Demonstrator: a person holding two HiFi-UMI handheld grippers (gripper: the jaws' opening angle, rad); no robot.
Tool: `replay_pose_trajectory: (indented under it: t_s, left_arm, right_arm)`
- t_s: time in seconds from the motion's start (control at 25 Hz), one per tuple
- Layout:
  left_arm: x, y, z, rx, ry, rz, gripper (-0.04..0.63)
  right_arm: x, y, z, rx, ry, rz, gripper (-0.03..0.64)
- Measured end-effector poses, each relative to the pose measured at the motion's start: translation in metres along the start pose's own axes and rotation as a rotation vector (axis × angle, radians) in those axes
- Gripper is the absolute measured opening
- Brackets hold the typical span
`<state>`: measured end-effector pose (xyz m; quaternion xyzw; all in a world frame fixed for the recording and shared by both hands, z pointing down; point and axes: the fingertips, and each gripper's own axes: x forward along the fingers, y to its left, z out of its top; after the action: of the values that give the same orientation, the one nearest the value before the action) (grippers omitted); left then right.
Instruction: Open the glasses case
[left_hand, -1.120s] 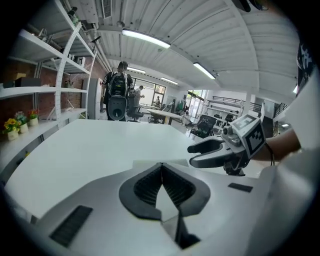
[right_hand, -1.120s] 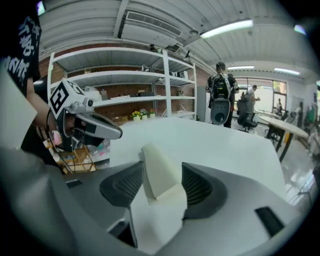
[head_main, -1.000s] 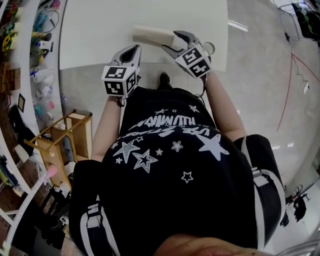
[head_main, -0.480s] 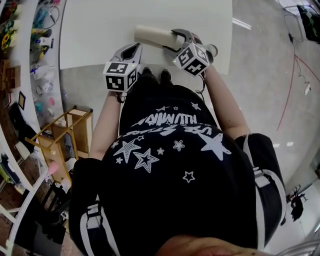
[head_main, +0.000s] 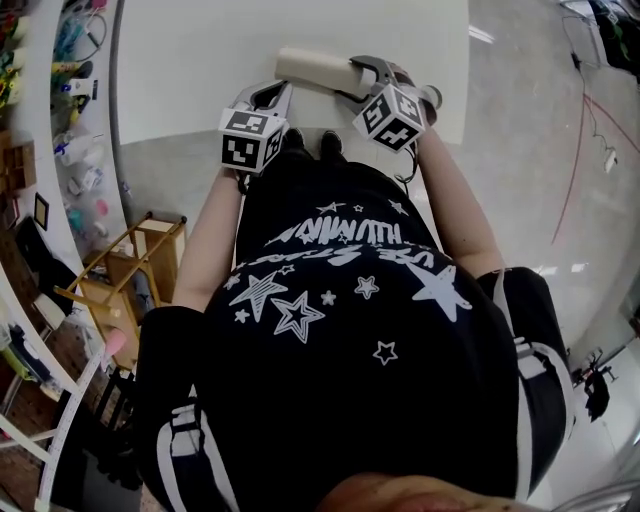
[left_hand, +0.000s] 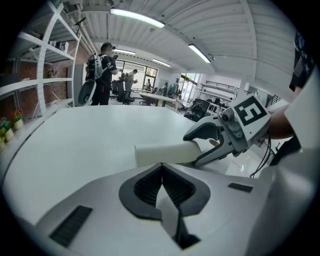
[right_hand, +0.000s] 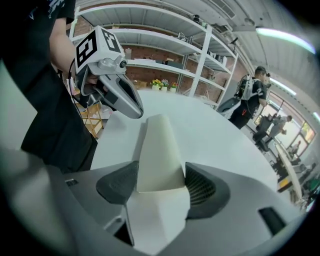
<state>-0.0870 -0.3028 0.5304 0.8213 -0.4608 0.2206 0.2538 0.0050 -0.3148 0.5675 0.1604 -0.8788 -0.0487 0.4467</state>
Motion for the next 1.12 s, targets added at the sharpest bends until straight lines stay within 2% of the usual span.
replay_pose_trajectory:
  t_s: [0.16, 0.48, 0.88, 1.12]
  left_arm:
    - [0.01, 0.001, -0.012, 0.018, 0.059, -0.01, 0.012]
    - [0.025, 0.005, -0.017, 0.033, 0.09, -0.003, 0.011]
    - [0.027, -0.002, -0.01, 0.059, 0.087, -0.024, 0.011]
    - [0.029, -0.001, -0.01, 0.033, 0.088, -0.025, 0.011]
  right_arm:
    - [0.0, 0.0, 0.001, 0.003, 0.012, 0.008, 0.291]
    - [0.002, 0.001, 0.003, 0.007, 0.018, 0.005, 0.291]
    - [0.001, 0.001, 0.003, -0.001, 0.014, 0.014, 0.291]
    - [0.0, -0.001, 0.002, -0.016, 0.015, 0.021, 0.291]
